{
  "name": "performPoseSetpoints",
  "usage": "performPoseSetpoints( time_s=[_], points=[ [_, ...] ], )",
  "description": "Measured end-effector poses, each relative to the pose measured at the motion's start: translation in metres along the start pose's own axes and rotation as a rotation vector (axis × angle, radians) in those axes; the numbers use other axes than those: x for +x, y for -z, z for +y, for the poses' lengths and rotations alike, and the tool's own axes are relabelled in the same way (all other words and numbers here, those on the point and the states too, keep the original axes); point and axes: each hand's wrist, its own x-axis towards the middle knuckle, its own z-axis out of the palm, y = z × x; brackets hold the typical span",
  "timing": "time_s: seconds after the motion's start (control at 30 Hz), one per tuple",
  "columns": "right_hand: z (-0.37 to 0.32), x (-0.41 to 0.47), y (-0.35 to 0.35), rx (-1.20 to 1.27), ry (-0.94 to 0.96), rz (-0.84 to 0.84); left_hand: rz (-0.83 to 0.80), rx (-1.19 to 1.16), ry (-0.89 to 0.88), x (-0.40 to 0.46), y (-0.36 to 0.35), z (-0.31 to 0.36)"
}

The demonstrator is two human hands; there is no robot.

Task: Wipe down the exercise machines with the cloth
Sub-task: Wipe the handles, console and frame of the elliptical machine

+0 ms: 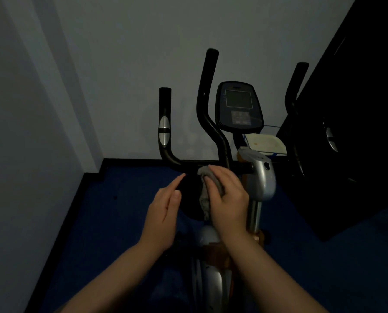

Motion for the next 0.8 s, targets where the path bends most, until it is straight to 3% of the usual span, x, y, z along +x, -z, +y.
performPoseSetpoints(
  time_s=[0.13, 0.27, 0.47, 0.6, 0.8],
  points=[
    [-0.007, -0.028, 0.005, -0.010, -0.042, -0.007, 0.019, -0.015, -0.003, -0.002, -0.005, 0.001],
    [-0.005, 0.018, 0.008, 0.012, -0.062, -0.142, 0.022, 0.014, -0.017, 0.000, -0.003, 0.000],
    [-0.011, -0.018, 0.003, 0.045, -0.121, -0.036, 0.036, -0.004, -0.026, -0.002, -0.006, 0.001],
    [-0.003, 0.024, 0.009, 0.073, -0.131, -0.199, 0.019, 0.034, -0.032, 0.002, -0.001, 0.000],
    [-0.007, -0.014, 0.009, 0.033, -0.103, -0.106, 0.052, 0.011, -0.021, -0.001, -0.008, 0.002]
  ],
)
